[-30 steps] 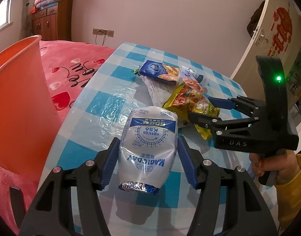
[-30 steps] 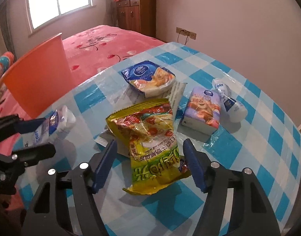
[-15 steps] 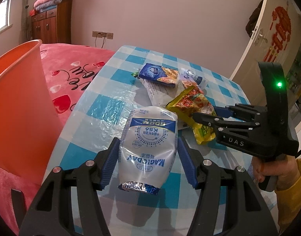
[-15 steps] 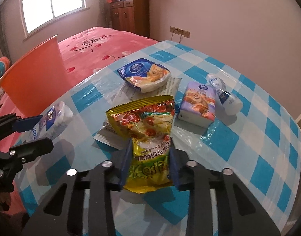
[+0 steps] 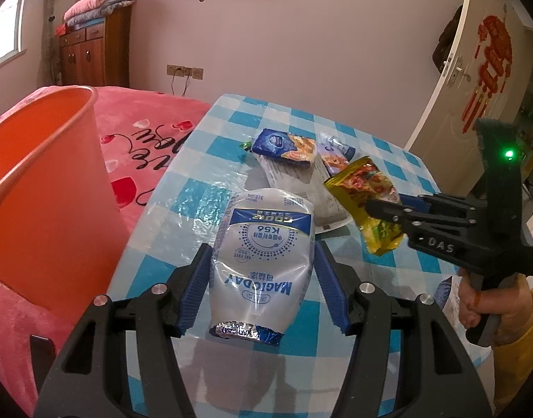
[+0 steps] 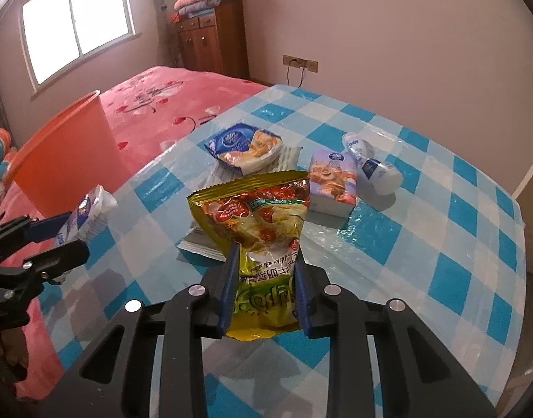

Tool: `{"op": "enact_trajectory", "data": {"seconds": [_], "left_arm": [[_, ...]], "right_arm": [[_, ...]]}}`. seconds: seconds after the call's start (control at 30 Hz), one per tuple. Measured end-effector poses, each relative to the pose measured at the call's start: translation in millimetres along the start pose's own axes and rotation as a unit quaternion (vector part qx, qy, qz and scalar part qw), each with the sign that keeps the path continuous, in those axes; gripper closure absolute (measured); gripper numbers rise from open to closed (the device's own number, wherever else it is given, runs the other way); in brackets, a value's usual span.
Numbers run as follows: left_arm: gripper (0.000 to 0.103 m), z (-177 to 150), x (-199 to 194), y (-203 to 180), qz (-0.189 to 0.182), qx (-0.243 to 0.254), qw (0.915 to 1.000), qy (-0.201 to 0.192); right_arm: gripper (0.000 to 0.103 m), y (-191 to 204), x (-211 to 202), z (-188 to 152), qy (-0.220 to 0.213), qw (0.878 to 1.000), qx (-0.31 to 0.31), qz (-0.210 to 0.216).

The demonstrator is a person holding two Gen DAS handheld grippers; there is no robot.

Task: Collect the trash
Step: 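Grasp the yellow chip bag with the right tool while the left tool holds the MAGICDAY bag, then carry both bags over the orange bucket and open both tools to drop them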

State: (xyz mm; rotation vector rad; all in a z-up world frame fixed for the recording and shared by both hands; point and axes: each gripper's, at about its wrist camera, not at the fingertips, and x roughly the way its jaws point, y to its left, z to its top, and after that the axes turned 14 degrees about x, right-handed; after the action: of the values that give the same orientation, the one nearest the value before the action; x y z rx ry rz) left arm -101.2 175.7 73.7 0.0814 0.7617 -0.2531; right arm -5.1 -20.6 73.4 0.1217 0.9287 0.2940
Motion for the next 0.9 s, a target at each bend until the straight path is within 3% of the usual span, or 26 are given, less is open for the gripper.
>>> {"op": "enact_trajectory", "data": {"seconds": [0.47, 0.67, 0.9], "left_arm": [[0.042, 8.6, -30.4, 12.7, 0.008, -0.007, 0.9994, -0.032], [0.042, 17.2, -54.8, 30.6, 0.024, -0.015, 0.9978, -0.059], [0.042, 28.3, -96.6, 68.0, 0.073, -0.027, 0.992, -0.099]], "right_arm": [[0.073, 11.3, -40.3, 13.5, -0.016, 0.998, 0.043, 0.037], [0.073, 46.0, -58.5, 28.1, -0.031, 0.996, 0.029, 0.074], [0.073, 101.4, -65.2, 50.2, -0.034, 0.992, -0.002, 0.122]]}}
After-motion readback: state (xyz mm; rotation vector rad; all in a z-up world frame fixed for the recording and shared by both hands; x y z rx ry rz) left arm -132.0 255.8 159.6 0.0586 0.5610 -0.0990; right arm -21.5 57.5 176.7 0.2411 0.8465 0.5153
